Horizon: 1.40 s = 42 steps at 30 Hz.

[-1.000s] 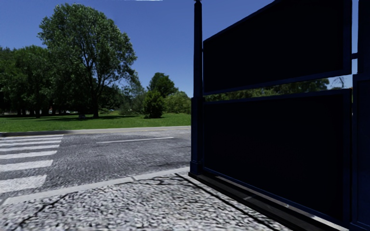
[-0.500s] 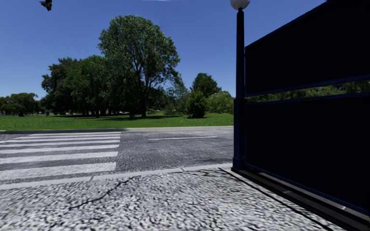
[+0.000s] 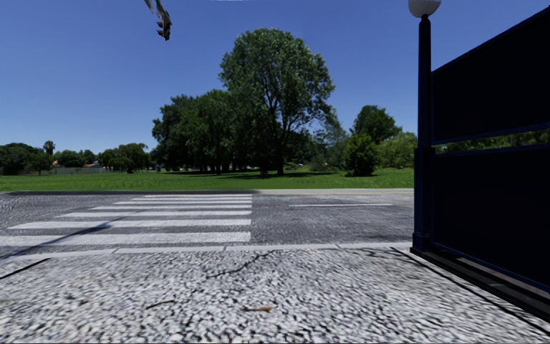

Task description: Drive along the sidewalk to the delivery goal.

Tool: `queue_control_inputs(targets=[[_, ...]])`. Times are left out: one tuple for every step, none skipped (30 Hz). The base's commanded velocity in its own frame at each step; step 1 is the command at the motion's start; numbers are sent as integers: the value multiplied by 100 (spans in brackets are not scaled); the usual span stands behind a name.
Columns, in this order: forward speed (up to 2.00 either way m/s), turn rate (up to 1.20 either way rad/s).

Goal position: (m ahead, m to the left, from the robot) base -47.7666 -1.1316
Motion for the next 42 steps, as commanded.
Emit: queue_control_inputs(targets=[[-61,60],[-61,60],[-61,60],[-61,60],[-61,60],[-61,60],[-61,60],[-61,60],[-61,60],[-61,60],[-61,60],[-61,60],[-61,60],[-61,60],[-61,60],[-61,60],[-61,60],[-61,60],[-61,60],[-61,60],[-61,60],[-61,60],[-60,54],[-60,54],[0,39],[0,0],[0,0],[0,0],[0,0],[0,0],[0,0],[0,0],[0,0],[0,0],[0,0],[0,0],[0,0],[0,0],[0,0],[0,0],[0,6],[0,6]])
